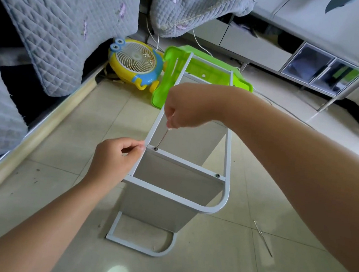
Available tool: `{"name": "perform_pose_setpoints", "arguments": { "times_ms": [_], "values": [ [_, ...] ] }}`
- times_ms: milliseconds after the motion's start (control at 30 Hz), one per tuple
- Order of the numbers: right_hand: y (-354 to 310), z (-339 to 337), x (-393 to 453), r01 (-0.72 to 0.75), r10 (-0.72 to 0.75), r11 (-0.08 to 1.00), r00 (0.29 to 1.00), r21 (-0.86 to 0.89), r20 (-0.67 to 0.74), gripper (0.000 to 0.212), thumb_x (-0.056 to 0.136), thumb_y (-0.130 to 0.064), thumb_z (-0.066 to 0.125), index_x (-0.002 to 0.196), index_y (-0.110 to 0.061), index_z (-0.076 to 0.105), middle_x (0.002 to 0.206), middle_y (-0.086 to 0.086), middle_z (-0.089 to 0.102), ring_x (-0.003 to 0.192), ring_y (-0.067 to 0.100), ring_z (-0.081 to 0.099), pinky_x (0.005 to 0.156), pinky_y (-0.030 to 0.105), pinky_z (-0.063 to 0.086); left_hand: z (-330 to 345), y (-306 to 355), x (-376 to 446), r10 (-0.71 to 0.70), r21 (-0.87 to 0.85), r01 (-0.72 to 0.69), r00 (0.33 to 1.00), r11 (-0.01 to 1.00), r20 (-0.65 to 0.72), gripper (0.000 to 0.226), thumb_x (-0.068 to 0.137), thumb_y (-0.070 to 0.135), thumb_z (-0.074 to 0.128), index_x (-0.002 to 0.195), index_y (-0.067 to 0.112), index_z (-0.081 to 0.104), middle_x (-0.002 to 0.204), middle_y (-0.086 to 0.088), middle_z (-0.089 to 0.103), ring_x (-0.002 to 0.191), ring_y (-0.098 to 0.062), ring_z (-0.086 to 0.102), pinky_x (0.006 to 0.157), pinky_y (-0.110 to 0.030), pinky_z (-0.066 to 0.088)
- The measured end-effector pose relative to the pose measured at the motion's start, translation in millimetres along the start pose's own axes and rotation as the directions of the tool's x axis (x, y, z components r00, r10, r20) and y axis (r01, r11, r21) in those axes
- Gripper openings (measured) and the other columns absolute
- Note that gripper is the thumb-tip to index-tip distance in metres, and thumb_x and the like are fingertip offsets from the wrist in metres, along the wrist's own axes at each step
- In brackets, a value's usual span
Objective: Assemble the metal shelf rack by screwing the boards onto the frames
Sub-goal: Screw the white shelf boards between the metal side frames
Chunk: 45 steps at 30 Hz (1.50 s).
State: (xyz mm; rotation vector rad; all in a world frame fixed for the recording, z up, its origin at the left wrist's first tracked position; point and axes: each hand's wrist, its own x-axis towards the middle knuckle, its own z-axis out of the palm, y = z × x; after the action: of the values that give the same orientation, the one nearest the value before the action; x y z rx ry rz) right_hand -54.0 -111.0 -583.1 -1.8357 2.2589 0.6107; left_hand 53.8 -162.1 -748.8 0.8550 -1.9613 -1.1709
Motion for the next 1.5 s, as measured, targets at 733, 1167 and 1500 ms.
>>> {"name": "perform_pose_setpoints", "arguments": {
  "times_ms": [733, 1167, 1500],
  "values": [
    [-9.9, 0.1, 6.6, -0.060, 0.062, 0.990, 0.998, -0.128, 0.010, 0.029, 0.093, -0.017, 0.043, 0.069, -0.006, 0.055, 0.063, 0.000, 0.046, 0.064, 0.021, 0.045, 0.042, 0.018, 0.034, 6.1, 8.9, -2.6, -0.112, -0.057, 0.111, 0.994, 0.992, -0.019, 0.018, 0.086, 0.008, 0.062, 0.099, 0.002, 0.072, 0.088, 0.003, 0.065, 0.084, -0.007, 0.058, 0.068, -0.002, 0.037],
    [41.7, 36.5, -6.8, -0.426, 0.324, 0.543, 0.901, 0.724, 0.287, 0.031, 0.095, -0.014, 0.043, 0.070, -0.004, 0.058, 0.042, -0.002, 0.025, 0.029, 0.008, 0.020, 0.037, 0.009, 0.017, 1.0, 14.4, -3.8, -0.131, 0.031, 0.129, 0.988, 0.991, 0.083, 0.011, 0.087, 0.011, 0.060, 0.088, 0.011, 0.071, 0.071, 0.013, 0.061, 0.060, 0.006, 0.058, 0.059, -0.004, 0.041],
    [121.1, 236.2, -92.5, -0.429, 0.807, 0.219, 0.584, 0.876, 0.085, 0.017, 0.095, -0.010, 0.040, 0.106, -0.012, 0.053, 0.075, 0.011, 0.061, 0.056, 0.019, 0.053, 0.044, 0.019, 0.038, 31.2, 65.0, -5.6, 0.195, 0.465, -0.321, 0.934, 0.825, 0.299, 0.033, 0.082, 0.008, 0.063, 0.115, 0.003, 0.062, 0.127, -0.012, 0.056, 0.132, -0.025, 0.036, 0.104, -0.021, 0.020]
  ]
}}
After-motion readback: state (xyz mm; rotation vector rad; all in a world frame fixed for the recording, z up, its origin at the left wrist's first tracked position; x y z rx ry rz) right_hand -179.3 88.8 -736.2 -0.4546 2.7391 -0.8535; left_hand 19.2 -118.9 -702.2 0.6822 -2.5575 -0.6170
